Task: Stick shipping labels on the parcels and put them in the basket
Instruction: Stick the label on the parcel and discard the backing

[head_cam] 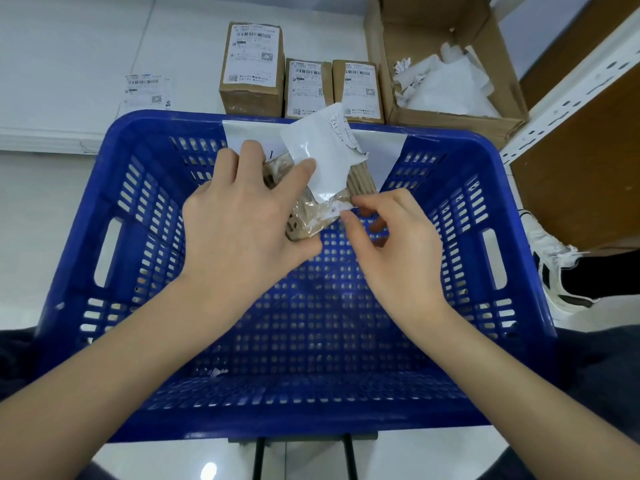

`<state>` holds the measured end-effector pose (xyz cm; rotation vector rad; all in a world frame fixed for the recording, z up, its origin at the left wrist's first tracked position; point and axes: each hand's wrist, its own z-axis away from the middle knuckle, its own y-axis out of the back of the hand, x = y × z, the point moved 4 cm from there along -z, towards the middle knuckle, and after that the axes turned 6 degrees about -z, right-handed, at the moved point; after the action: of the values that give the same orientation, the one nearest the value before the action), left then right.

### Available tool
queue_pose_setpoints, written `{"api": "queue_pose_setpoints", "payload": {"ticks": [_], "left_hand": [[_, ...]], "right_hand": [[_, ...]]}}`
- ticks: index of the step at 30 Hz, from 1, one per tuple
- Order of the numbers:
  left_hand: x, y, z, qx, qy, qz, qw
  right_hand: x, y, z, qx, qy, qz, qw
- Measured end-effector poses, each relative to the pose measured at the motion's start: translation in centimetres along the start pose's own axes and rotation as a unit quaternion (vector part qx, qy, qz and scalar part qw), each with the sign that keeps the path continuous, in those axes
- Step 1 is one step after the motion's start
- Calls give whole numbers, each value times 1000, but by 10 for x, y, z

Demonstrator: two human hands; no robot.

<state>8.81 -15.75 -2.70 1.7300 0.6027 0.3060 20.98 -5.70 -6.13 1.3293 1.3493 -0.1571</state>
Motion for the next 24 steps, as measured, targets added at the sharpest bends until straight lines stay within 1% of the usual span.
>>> {"api": "queue_pose_setpoints", "payload": {"ticks": [4, 8, 11, 14, 17, 19, 24], "left_hand": [[3, 0, 1, -2, -5, -2, 1000], [4, -2, 1, -13, -4, 4, 1000], [3, -4, 2, -25, 4, 27, 999], [3, -6, 2, -24, 7, 34, 999], [2, -7, 2, -22, 12, 40, 999], [2, -8, 2, -23, 14, 43, 999], [1, -11, 2, -21, 20, 55, 998]], "right_hand": [[-1, 4, -2, 21, 9, 14, 1000], [0, 5, -5, 27, 30, 51, 998], [-3, 4, -6, 39, 83, 101, 991], [-5, 2, -5, 51, 154, 153, 975], [-6, 0, -5, 61, 191, 199, 959], [-6, -1, -4, 54, 191, 203, 959], [-4, -2, -3, 16, 129, 118, 984]]}}
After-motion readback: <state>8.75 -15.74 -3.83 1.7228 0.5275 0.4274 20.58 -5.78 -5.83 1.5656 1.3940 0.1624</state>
